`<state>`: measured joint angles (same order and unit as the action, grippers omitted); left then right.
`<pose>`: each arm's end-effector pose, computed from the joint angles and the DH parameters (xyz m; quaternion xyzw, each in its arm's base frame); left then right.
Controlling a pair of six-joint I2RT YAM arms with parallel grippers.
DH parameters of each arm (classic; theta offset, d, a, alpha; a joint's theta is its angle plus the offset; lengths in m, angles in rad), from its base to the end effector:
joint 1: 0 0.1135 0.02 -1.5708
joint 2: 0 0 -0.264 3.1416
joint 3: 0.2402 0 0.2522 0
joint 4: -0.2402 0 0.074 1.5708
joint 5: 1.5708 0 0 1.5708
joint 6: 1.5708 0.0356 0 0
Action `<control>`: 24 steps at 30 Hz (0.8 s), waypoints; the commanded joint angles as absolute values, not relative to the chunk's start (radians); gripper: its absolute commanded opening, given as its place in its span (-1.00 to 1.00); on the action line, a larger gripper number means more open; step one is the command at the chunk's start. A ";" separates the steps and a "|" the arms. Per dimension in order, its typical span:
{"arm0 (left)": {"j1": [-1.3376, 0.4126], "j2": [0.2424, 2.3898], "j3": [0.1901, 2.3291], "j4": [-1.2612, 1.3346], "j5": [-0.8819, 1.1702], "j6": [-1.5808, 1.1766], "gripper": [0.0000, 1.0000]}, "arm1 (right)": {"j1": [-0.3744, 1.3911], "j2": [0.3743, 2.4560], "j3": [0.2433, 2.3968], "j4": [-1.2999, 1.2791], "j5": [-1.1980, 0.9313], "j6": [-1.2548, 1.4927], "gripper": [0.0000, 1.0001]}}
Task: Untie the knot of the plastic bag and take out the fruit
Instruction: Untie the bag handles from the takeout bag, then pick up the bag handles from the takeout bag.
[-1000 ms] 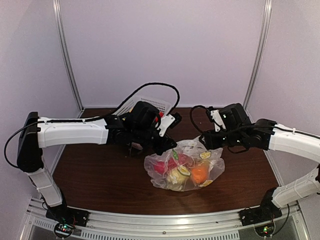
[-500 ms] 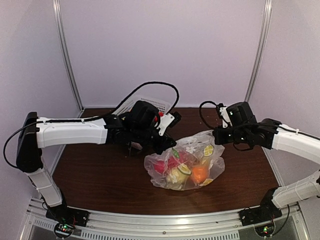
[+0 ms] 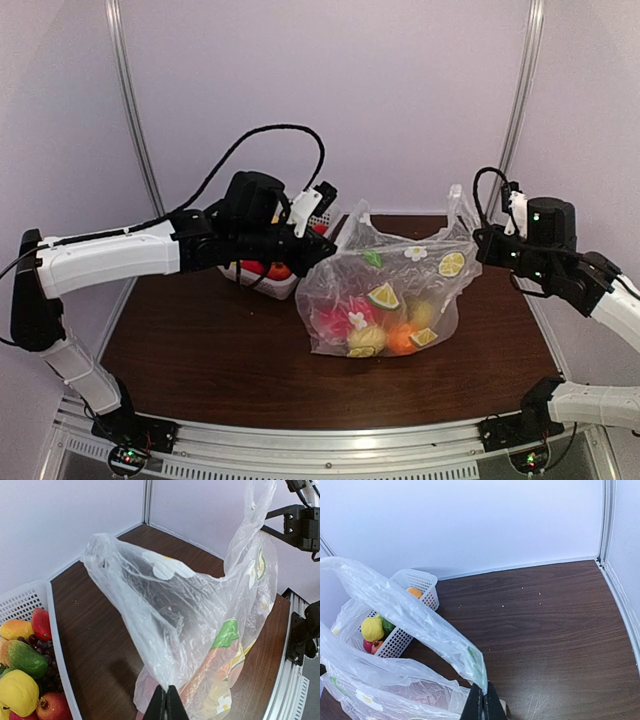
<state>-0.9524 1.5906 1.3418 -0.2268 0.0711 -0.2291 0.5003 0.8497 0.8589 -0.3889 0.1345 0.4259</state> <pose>0.2152 -0.3068 0.3251 0.3192 0.7915 -0.3150 0.4152 0.1704 0.0877 0.3335 0.0070 0.8268 0.2003 0.5256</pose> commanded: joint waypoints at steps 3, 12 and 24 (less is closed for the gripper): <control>-0.933 1.567 1.321 -0.234 0.044 -0.224 -1.00 | 0.484 0.809 0.730 -0.284 -0.007 0.440 -1.00; -0.934 1.548 1.360 -0.185 0.220 -0.259 0.17 | 0.486 0.769 0.674 -0.206 -0.244 0.399 -1.00; -0.934 1.747 1.597 -0.172 0.163 -0.376 0.87 | 0.491 0.757 0.664 -0.203 -0.370 0.367 -1.00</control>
<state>-0.9375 1.6752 1.5192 -0.1844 0.2134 -0.3420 0.4923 0.7696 0.6807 -0.2077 -0.3195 0.3882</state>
